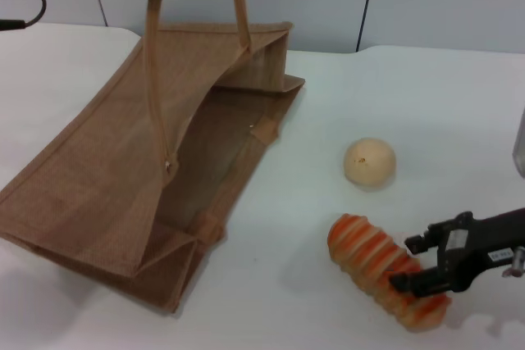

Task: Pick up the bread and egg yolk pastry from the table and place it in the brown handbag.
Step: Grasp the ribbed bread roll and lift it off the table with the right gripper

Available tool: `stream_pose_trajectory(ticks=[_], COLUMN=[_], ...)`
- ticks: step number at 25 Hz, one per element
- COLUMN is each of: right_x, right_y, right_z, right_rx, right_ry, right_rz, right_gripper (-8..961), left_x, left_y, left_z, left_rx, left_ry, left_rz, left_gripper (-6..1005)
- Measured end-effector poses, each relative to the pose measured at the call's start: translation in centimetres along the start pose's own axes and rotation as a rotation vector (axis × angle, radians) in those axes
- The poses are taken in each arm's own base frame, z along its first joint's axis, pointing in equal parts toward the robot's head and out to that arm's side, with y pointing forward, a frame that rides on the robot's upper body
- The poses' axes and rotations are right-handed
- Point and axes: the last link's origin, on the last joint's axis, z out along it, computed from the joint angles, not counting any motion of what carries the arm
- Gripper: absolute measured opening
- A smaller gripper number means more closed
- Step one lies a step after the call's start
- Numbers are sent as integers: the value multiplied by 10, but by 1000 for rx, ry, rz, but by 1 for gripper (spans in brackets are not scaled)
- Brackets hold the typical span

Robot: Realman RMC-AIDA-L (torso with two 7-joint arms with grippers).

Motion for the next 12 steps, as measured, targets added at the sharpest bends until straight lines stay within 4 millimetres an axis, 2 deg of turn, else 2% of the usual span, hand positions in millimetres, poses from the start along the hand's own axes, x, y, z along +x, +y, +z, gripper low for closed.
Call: stream_pose_trajectory(ticks=[12], right_x=[4], right_y=[-5], right_z=[-7], right_rx=[33], right_ry=[97], right_rz=[46], right_gripper=[738], left_x=[0], left_y=[0], left_z=[1], left_rx=[4], left_ry=[-6], left_rz=[6], left_gripper=[117])
